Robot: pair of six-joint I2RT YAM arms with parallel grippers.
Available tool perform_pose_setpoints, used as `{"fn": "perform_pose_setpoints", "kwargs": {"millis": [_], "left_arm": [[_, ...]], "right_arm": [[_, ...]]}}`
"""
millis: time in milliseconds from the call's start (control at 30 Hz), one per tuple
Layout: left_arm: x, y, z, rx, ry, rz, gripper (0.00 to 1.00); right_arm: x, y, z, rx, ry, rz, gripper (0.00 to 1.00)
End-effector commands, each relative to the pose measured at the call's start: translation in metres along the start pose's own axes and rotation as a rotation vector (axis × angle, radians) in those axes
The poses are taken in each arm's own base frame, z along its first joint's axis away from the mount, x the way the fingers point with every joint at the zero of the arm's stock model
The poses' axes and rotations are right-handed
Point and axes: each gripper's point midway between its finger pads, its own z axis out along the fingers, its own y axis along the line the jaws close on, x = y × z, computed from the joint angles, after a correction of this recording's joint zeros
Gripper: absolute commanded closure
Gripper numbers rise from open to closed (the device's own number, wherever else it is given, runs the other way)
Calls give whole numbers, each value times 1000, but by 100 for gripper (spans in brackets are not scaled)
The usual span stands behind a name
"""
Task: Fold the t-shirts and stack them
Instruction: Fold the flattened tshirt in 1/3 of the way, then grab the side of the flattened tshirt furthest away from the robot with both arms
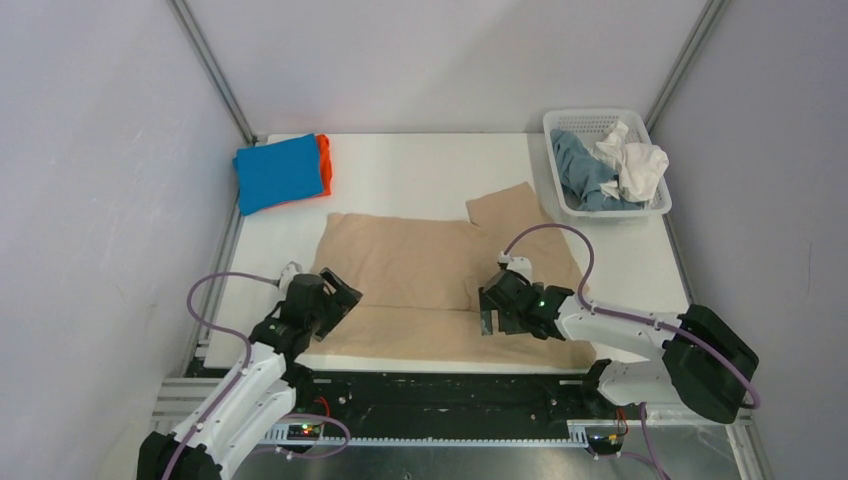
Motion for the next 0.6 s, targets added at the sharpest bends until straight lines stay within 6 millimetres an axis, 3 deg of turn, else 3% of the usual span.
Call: {"fn": "perform_pose_setpoints", "kwargs": {"millis": [0,100,200,333,367,433,467,500,533,567], "left_arm": [[22,42,-11,-168,87,18,0],[2,24,-17,-143,31,50,0],[-34,-11,-30,-95,-59,103,0],[-79,-47,-41,-103,-155,177,0],[-86,-45,-34,-149,-151,184,0],[-117,-67,-34,-163,-181,204,0],[-125,-61,-22,-220,-161,232,0],[-142,-75,-24,-208,-181,258,0],[-148,-70,-8,-258,-144,273,0],[-163,-84,-7,-246,-162,275,0]], "right_arm": [[-7,-10,-9,10,-34,21,1],[-35,-6,-27,-70,-132,75,0],[-70,-8,-44,-171,-228,160,1],[-138,-10,-78,-289,-429,206,0],[-149,-11,-79,-283,-450,197,1],[-176,-19,-81,-232,-481,176,1],[-190,-19,-79,-206,-478,157,1],[-200,-25,-77,-185,-479,165,1],[-213,-24,-71,-178,-468,161,1],[-229,-29,-74,-174,-488,181,1]]}}
